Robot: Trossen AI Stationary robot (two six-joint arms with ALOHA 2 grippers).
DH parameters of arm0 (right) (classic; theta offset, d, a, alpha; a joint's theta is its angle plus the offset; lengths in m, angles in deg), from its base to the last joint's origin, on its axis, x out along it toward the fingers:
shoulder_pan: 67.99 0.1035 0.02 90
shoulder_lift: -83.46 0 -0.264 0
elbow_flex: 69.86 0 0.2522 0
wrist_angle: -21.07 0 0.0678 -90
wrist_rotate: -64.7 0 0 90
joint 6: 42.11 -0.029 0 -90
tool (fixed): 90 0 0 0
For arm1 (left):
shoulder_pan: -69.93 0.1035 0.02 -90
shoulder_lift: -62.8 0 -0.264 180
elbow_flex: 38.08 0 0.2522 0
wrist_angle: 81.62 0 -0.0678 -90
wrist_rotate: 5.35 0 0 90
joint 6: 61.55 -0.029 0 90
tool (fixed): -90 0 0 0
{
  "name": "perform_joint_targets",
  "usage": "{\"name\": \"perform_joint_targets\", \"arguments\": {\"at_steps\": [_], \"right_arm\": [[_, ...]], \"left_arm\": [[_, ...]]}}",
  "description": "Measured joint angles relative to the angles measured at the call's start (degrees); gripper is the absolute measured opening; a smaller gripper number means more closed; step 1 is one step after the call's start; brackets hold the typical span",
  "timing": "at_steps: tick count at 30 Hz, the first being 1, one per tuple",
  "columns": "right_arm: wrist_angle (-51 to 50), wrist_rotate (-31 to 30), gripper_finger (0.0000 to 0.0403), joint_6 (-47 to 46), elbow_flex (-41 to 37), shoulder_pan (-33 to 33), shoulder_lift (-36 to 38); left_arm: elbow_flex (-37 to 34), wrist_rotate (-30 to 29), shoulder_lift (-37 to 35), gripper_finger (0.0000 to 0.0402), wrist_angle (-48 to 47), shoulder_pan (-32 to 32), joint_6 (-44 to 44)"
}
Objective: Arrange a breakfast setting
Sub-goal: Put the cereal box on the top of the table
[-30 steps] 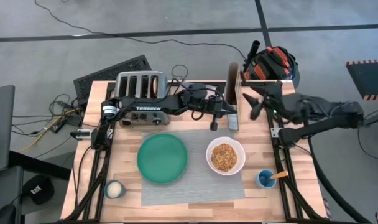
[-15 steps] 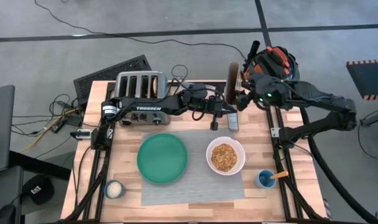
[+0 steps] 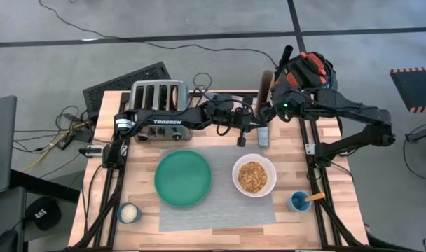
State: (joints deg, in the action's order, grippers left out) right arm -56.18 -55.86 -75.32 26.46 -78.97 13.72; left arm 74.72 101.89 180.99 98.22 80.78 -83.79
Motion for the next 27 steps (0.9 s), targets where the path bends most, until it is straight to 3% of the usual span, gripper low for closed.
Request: {"name": "perform_joint_targets", "arguments": {"at_steps": [3,10,17,27], "right_arm": [[-1.0,0.0,0.0198,0.0,0.0,0.2,0.3],[-7.7,0.0,0.0027,-0.4,0.0,0.4,0.8],[-14.7,-0.8,0.0042,-0.3,-0.1,1.3,1.7],[-14.1,-1.7,0.0020,0.4,-0.2,1.2,6.9]], "left_arm": [[0.0,0.0,0.0,0.0000,0.0,0.0,0.0],[0.0,-1.3,0.0,0.0000,-0.1,0.0,0.5],[-0.1,-6.4,-2.9,0.0000,-7.0,0.0,-0.3],[-0.1,-15.8,-12.7,0.0000,-28.8,0.8,-5.2]]}}
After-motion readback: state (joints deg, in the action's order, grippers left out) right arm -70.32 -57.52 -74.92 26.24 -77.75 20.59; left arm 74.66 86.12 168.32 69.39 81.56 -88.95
